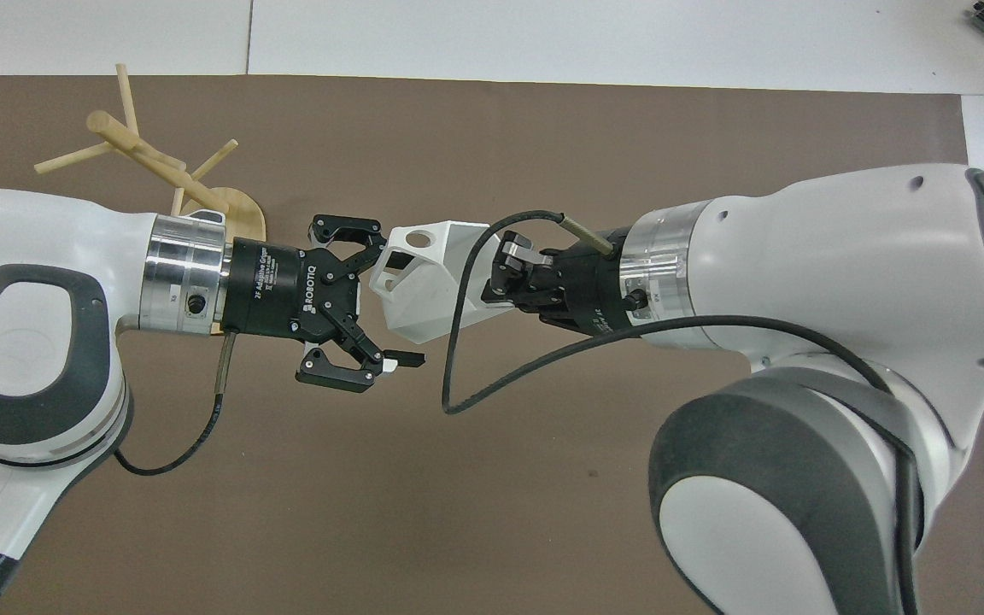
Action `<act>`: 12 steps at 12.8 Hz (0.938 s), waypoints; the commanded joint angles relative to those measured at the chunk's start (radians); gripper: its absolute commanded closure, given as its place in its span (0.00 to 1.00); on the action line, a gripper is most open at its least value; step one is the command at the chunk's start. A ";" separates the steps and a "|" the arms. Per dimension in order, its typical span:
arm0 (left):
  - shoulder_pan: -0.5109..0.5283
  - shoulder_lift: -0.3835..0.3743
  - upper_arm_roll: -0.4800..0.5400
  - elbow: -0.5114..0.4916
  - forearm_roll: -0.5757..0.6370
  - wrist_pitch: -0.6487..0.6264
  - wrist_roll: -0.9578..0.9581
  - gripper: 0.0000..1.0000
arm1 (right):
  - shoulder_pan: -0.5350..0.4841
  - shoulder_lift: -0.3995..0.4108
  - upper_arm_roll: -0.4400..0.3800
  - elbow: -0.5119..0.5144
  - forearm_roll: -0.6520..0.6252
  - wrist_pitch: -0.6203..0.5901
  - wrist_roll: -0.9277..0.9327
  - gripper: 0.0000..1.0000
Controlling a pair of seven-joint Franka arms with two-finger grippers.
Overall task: Hang cup on rack
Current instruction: 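Close the left gripper on the white cup held by the right gripper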
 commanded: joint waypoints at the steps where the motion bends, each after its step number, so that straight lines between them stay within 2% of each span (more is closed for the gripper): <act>1: -0.004 -0.030 0.006 -0.032 -0.024 0.019 -0.015 0.00 | -0.009 0.001 0.010 0.000 0.025 0.021 0.017 1.00; 3: -0.010 -0.032 0.006 -0.038 -0.024 0.023 -0.013 0.00 | -0.009 0.001 0.010 0.001 0.025 0.021 0.017 1.00; 4: -0.008 -0.032 0.006 -0.038 -0.024 0.023 -0.012 0.16 | -0.009 0.001 0.010 0.001 0.025 0.021 0.017 1.00; 5: -0.004 -0.032 0.006 -0.036 -0.024 0.028 -0.009 0.41 | -0.009 0.001 0.010 0.001 0.025 0.021 0.017 1.00; 6: -0.004 -0.032 0.005 -0.036 -0.034 0.049 -0.006 0.81 | -0.009 0.001 0.010 0.001 0.025 0.021 0.017 1.00; 7: -0.002 -0.030 0.006 -0.036 -0.060 0.066 -0.007 1.00 | -0.009 0.001 0.010 0.001 0.025 0.021 0.017 1.00; 12: 0.001 -0.030 0.014 -0.036 -0.057 0.086 -0.018 1.00 | -0.009 0.000 0.010 0.001 0.025 0.020 0.018 1.00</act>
